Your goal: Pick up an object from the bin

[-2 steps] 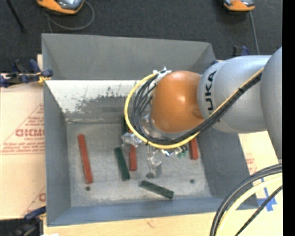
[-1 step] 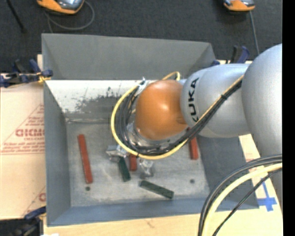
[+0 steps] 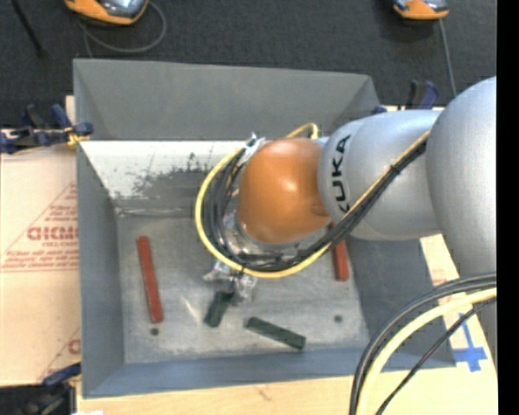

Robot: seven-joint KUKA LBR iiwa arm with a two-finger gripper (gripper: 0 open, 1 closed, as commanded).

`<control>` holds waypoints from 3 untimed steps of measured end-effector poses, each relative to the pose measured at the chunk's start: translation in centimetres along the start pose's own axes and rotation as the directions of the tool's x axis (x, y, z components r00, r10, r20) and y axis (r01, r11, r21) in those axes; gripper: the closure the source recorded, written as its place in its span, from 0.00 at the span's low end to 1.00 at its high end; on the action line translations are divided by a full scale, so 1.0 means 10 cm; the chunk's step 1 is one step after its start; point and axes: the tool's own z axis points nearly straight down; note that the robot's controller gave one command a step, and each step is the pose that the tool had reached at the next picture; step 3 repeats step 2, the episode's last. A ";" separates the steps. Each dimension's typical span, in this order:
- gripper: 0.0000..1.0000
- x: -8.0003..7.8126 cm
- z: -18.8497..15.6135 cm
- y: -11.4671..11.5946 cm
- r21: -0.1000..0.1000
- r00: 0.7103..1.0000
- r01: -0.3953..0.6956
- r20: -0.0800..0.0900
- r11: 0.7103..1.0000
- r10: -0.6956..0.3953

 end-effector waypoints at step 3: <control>1.00 0.10 -1.66 -0.06 0.003 0.997 0.078 0.000 0.997 -0.078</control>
Offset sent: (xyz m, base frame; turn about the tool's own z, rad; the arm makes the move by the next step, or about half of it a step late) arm -0.0085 -0.0082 0.0885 -0.0839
